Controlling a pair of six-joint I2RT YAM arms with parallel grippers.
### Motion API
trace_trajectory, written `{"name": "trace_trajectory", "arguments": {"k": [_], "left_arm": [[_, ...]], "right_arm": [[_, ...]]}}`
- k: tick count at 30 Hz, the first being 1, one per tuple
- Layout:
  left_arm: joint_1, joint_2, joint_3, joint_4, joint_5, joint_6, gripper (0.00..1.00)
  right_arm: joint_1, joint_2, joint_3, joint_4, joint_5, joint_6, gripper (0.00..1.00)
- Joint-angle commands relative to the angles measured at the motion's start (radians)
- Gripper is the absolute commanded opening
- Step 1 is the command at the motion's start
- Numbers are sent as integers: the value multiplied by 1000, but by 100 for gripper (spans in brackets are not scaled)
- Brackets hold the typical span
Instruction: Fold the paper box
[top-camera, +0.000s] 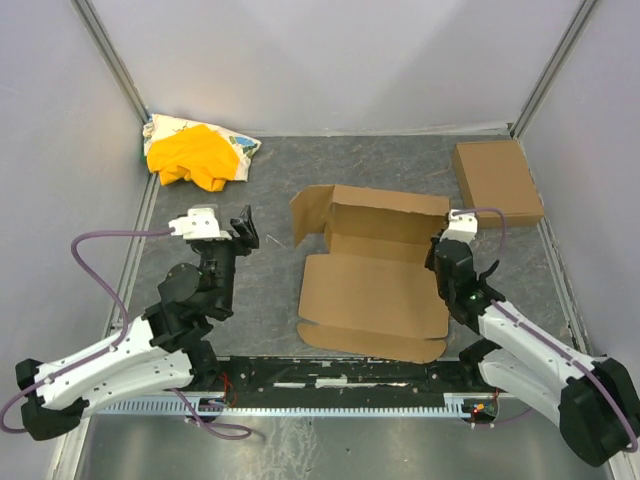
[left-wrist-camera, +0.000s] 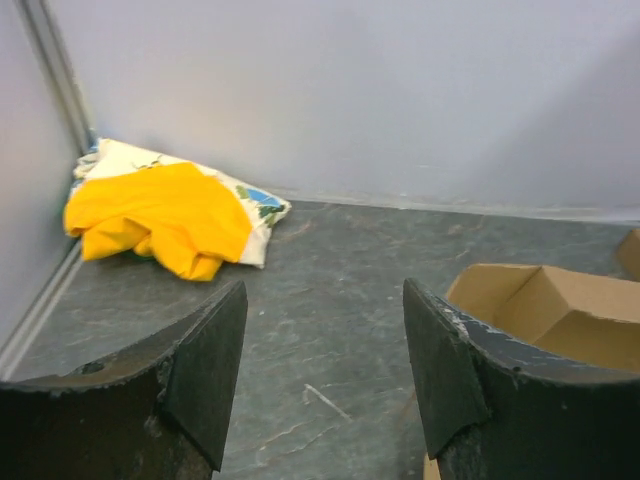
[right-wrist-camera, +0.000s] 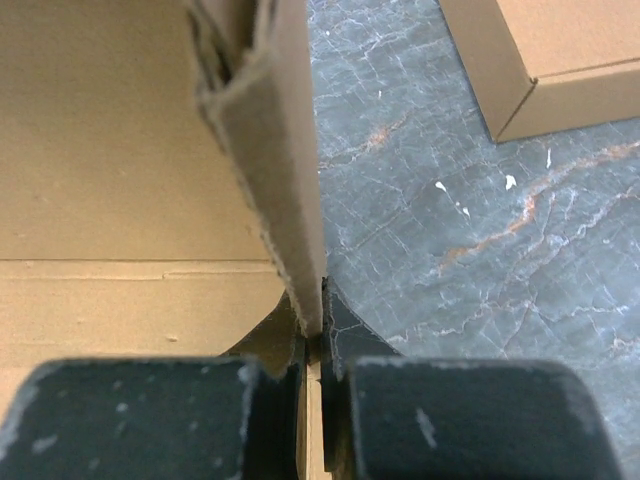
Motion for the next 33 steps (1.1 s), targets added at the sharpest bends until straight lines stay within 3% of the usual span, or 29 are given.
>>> {"name": "trace_trajectory", "arguments": {"k": [1, 7, 13, 23, 33], "left_arm": [[13, 0, 67, -154, 158, -166, 73], [13, -142, 90, -362, 328, -234, 78], [12, -344, -26, -370, 384, -257, 77], [13, -441, -1, -452, 525, -215, 79], [13, -558, 2, -509, 630, -169, 80]], "right_arm": [[-6, -110, 60, -123, 0, 72, 1], [-16, -289, 240, -375, -27, 92, 1], [-55, -225, 415, -523, -92, -6, 1], [-265, -146, 554, -605, -727, -47, 2], [-277, -101, 721, -736, -966, -106, 2]]}}
